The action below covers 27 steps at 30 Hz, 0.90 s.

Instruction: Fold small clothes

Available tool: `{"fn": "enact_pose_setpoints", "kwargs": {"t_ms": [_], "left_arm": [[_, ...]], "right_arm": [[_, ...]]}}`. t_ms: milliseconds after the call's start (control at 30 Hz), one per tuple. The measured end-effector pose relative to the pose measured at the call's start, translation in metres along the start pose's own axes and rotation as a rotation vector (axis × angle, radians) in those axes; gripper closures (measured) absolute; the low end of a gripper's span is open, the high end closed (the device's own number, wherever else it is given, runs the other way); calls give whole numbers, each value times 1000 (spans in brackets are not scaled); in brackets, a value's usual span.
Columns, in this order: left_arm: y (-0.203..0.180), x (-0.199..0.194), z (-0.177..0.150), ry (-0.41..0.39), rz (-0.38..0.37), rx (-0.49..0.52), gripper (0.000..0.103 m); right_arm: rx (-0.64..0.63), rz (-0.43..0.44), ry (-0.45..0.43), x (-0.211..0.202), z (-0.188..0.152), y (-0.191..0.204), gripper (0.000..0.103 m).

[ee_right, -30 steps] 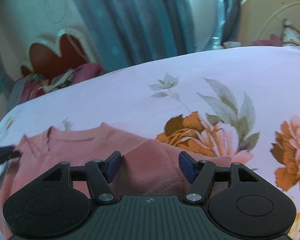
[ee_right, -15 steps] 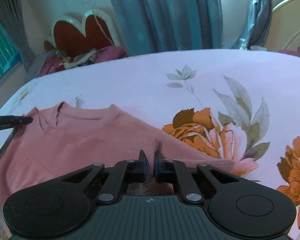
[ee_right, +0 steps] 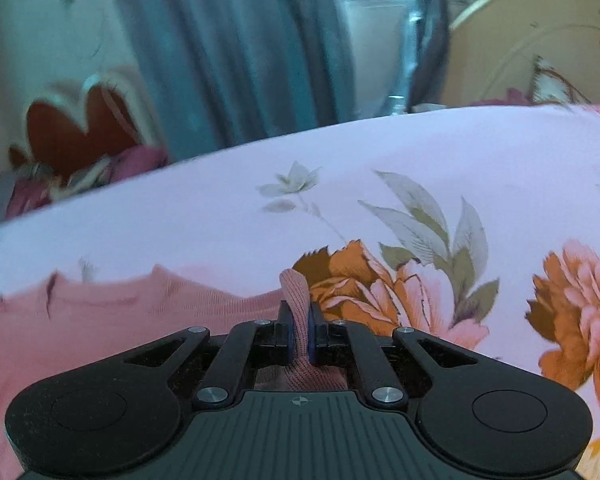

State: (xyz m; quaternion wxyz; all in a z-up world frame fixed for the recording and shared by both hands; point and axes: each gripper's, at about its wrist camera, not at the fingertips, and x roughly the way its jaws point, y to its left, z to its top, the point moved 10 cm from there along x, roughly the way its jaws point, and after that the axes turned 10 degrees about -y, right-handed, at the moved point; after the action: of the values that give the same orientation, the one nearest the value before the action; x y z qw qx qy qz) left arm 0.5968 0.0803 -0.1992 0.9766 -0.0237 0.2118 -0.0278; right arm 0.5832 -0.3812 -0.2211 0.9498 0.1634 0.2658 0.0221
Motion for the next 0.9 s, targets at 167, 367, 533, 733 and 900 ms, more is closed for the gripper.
{"fn": "enact_pose_setpoints", "kwargs": {"t_ms": [167,367,533,733,900], "left_arm": [[3,23,-17,74,61,78,93],[-8,8,-11,50,30,122,74],[1,-23,-2,15,5,85,33],[-9,-42,-20,67,-44,150,33],[-11,-31,-51,148,-28,204,53]], "right_arm": [[-89,-84,18,17,-11,-1,97],[-72,-30,24,0,-5,5,96],[-68,-22,31,-34,-4,2,96],[-116,-46,34,-56,-17,0,34],[-178,-30,114,-47,-37,10,71]]}}
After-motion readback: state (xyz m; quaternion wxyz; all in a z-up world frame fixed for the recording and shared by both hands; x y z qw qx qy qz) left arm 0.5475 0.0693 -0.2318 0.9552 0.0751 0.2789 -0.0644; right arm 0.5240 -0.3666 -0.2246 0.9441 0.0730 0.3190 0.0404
